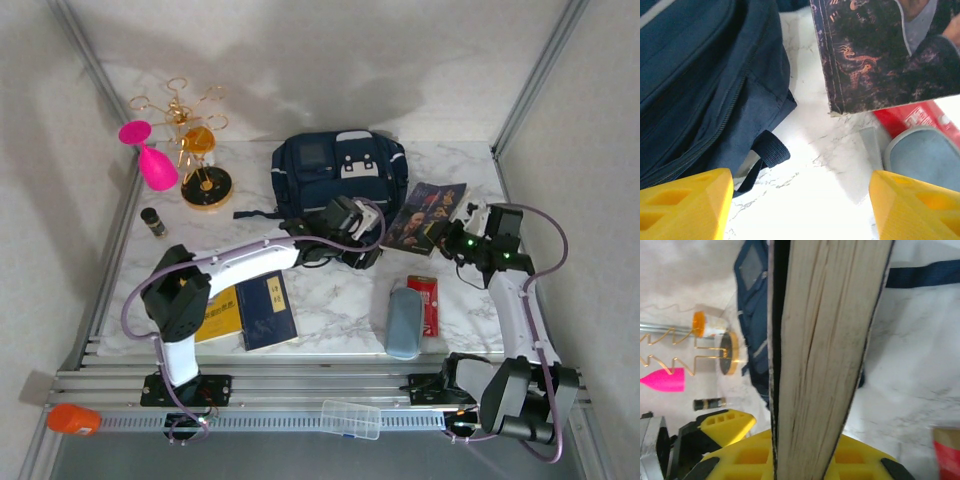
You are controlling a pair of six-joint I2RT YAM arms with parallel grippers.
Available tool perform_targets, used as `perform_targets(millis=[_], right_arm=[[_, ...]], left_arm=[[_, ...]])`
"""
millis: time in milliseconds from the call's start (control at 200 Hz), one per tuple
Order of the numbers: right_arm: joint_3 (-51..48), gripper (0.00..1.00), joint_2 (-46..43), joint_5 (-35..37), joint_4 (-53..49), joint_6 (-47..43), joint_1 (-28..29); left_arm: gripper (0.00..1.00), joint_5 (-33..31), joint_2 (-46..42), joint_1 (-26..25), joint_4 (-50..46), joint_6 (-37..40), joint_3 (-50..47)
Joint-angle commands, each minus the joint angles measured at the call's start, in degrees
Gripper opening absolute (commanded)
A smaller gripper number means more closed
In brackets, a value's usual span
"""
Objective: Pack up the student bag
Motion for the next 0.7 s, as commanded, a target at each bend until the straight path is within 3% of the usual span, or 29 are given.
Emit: perform_targets(millis=[0, 275, 416, 696], right_arm=[[-1.92, 0.0, -1.12, 1.76, -1.63, -3.68, -2.6], [-3.02, 0.0, 0.0, -0.25, -2.09, -4.76, -7.27], [-3.68, 0.0, 1.08, -1.17, -0.28, -3.84, -7.31], [-2.81, 0.0, 2.26, -2.26, 0.08, -3.94, -7.29]], left_arm=[[0.72, -3.8, 1.93, 0.16, -3.17, 7.45, 3.08], [0.7, -13.15, 10.0, 0.87, -6.9, 13.16, 10.38], [0.67, -10.5, 12.91, 2.44, -7.58, 13.95, 15.2], [0.48, -5.58, 18.63, 5.97, -14.11, 13.28, 21.72]])
